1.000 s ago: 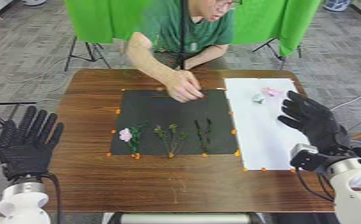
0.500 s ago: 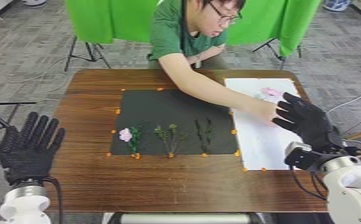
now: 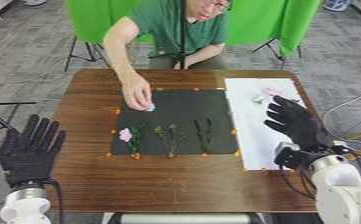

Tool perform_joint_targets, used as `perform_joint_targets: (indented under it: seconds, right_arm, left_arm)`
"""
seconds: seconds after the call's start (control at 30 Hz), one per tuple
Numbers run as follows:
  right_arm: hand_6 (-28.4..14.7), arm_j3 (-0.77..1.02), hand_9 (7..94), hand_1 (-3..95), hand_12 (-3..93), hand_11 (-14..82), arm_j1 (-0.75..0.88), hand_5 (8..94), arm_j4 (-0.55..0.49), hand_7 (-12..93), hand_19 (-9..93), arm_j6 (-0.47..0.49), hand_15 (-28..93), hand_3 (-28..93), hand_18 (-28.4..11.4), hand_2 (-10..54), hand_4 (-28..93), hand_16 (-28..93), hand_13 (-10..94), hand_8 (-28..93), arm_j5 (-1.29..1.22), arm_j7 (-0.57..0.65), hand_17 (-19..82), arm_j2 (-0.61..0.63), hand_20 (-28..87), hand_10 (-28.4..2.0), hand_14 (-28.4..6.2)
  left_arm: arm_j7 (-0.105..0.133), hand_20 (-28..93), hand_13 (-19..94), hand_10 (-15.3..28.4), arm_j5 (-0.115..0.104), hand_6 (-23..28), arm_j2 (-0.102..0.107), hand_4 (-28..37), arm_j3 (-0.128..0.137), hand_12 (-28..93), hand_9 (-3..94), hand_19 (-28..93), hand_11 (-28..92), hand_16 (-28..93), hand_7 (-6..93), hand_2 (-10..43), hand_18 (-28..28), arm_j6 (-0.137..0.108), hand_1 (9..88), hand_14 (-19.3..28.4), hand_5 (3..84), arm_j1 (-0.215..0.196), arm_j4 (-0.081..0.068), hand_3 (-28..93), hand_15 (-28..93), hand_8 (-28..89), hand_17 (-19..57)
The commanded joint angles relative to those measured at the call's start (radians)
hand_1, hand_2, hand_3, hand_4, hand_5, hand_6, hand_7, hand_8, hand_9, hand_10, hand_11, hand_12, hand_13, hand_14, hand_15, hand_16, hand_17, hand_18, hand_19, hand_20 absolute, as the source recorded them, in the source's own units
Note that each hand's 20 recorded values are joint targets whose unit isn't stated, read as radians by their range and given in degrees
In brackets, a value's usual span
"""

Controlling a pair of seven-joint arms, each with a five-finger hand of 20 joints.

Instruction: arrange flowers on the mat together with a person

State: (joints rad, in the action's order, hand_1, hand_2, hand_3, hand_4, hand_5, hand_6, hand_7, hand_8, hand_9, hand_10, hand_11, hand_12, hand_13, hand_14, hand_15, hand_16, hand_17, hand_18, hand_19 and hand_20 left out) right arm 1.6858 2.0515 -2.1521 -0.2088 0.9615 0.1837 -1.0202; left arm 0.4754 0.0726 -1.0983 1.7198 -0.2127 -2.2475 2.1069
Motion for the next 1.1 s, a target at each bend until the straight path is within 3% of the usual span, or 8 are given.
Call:
perform_joint_targets:
  seconds: [0.03, 0.57, 0.87, 1.1]
  right_arm:
    - [-4.6, 0.068, 36.9, 24.3, 11.5, 6.6, 0.044, 32.7, -0.011, 15, 32, 0.055, 8, 80, -17.6, 3.3, -26, 10, 28, -11, -0.004, 0.003, 9, -0.019, 11, -12.3, -12.7]
    - [-4.6, 0.131, 37.0, 24.2, 11.6, 6.6, 0.085, 33.3, -0.012, 15, 32, 0.129, 8, 80, -17.6, 3.3, -26, 10, 28, -11, 0.086, 0.005, 9, -0.040, 11, -12.4, -12.9]
    - [-4.6, 0.086, 35.0, 25.5, 11.6, 6.4, 0.038, 33.6, 0.038, 15, 30, 0.112, 8, 80, -17.3, 2.2, -26, 10, 28, -11, 0.533, -0.004, 9, 0.006, 10, -12.4, -13.2]
    - [-4.7, 0.035, 32.4, 27.8, 11.4, 6.8, -0.056, 32.5, 0.082, 17, 33, 0.067, 7, 80, -16.7, 0.7, -26, 10, 27, -12, 0.929, 0.064, 10, 0.074, 11, -12.1, -13.4]
  left_arm:
    - [-0.013, 9, 27, 12.6, -0.007, 7.5, 0.003, -28.3, -0.007, 4, 35.6, 38, 18, -8, 14.5, 12.1, 15.0, -0.008, 24.4, 13.4, 42.0, -0.009, -0.002, 75, 24, -11, -7.5]
    - [-0.026, 10, 27, 12.8, -0.004, 7.7, 0.007, -28.3, -0.007, 5, 35.6, 38, 18, -7, 14.8, 12.2, 15.3, -0.001, 24.4, 13.9, 42.6, -0.004, -0.007, 75, 24, -11, -7.7]
    - [-0.024, 10, 27, 12.9, -0.004, 7.7, 0.007, -28.3, -0.013, 5, 35.8, 38, 18, -7, 14.7, 12.2, 15.5, 0.000, 24.4, 14.0, 42.7, 0.000, -0.006, 75, 25, -11, -7.8]
    - [-0.026, 10, 27, 13.0, -0.003, 7.7, 0.007, -28.3, -0.015, 5, 35.9, 38, 18, -7, 14.8, 12.2, 15.5, -0.006, 24.4, 14.1, 42.7, -0.004, -0.003, 75, 25, -11, -7.8]
